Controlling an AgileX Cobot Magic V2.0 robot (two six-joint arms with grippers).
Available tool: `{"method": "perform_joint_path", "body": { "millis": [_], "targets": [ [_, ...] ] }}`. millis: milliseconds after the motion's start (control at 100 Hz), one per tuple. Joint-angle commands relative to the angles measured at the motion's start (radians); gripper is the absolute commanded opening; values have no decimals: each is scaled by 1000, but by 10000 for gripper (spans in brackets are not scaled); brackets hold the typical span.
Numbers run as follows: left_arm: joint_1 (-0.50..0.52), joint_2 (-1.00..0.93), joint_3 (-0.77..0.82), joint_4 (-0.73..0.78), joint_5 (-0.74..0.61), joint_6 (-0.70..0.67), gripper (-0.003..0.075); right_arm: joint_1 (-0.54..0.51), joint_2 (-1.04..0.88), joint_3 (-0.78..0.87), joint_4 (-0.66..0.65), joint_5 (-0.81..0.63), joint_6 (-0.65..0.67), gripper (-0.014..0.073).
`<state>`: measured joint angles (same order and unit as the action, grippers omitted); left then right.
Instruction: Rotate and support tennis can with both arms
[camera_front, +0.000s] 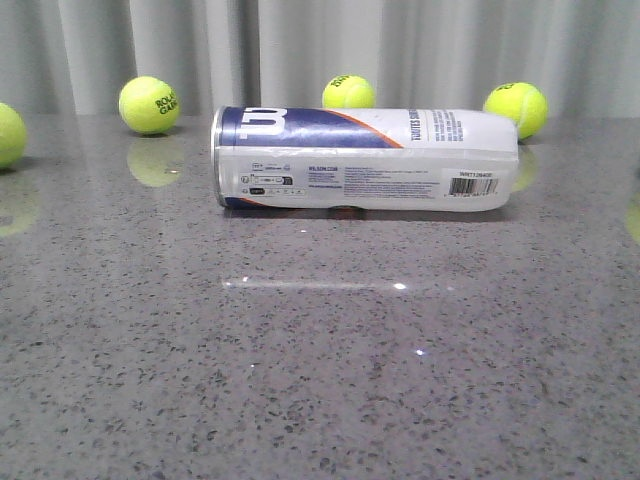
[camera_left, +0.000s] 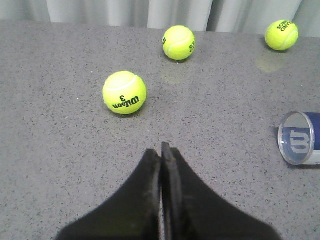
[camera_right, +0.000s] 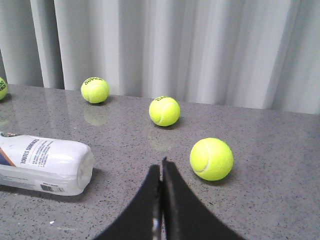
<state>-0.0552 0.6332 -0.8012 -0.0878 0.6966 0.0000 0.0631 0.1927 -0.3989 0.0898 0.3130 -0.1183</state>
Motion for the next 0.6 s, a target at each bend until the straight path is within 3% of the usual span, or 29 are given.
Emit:
{"method": "perform_joint_path", "body": {
  "millis": [0, 80, 200, 270, 510, 590],
  "targets": [
    [2, 7, -36, -24, -43, -11, 56, -9, 8, -22, 2, -78, -1, -68],
    [2, 7, -36, -28, -23, -11, 189, -9, 8, -22, 2, -78, -1, -68],
    [2, 7, -36, -30, -17, -11, 478, -9, 8, -22, 2, -78, -1, -68],
    [2, 7, -36, -38, -17, -11, 580, -9, 8, -22, 2, -78, -1, -68],
    [2, 56, -36, -230, -47, 0, 595, -9, 8, -22, 2, -77, -1, -68],
    [2, 110, -36, -368, -33, 97, 595, -9, 8, -22, 2, -77, -1, -68]
  ]
}}
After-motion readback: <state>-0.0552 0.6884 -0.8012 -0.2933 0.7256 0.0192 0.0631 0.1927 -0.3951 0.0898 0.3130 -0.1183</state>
